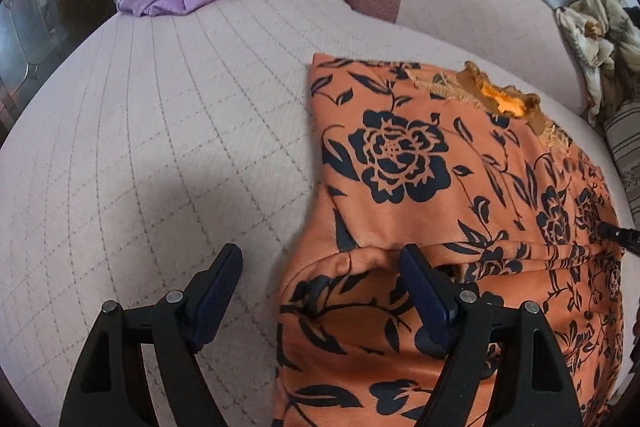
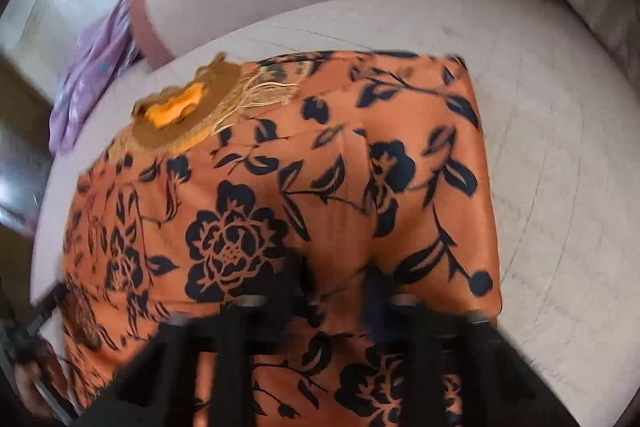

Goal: Fold small clothes

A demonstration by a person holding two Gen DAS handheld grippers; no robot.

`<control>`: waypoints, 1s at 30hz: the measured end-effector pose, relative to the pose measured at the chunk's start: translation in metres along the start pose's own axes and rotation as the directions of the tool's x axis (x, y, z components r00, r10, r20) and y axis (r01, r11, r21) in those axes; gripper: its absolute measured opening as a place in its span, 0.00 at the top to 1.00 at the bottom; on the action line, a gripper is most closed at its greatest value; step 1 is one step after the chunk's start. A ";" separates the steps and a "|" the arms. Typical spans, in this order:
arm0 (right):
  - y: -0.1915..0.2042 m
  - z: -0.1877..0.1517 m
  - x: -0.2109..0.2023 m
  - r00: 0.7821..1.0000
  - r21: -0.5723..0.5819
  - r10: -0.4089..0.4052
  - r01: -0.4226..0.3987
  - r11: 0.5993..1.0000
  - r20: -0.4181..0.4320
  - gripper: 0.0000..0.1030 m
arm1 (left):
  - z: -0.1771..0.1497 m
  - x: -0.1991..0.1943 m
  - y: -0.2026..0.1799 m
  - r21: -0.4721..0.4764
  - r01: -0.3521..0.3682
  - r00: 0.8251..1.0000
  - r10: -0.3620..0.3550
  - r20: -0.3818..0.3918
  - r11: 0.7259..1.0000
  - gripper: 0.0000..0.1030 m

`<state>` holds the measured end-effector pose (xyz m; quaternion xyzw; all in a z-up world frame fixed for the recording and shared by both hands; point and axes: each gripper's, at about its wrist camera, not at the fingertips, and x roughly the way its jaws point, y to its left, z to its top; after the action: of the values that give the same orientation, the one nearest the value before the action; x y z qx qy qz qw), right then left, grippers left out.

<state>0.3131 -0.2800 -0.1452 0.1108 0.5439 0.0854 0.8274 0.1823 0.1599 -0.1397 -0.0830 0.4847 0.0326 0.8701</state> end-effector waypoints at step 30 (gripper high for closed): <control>-0.103 0.019 -0.048 0.948 0.311 0.097 -0.194 0.930 0.302 0.25 | 0.016 0.028 -0.027 0.101 -0.043 0.999 0.046 -0.028 0.994 0.01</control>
<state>0.3140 -0.3931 -0.1234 0.3020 0.4176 0.0364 0.8562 0.2144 0.1356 -0.1522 -0.0291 0.5005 0.0264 0.8648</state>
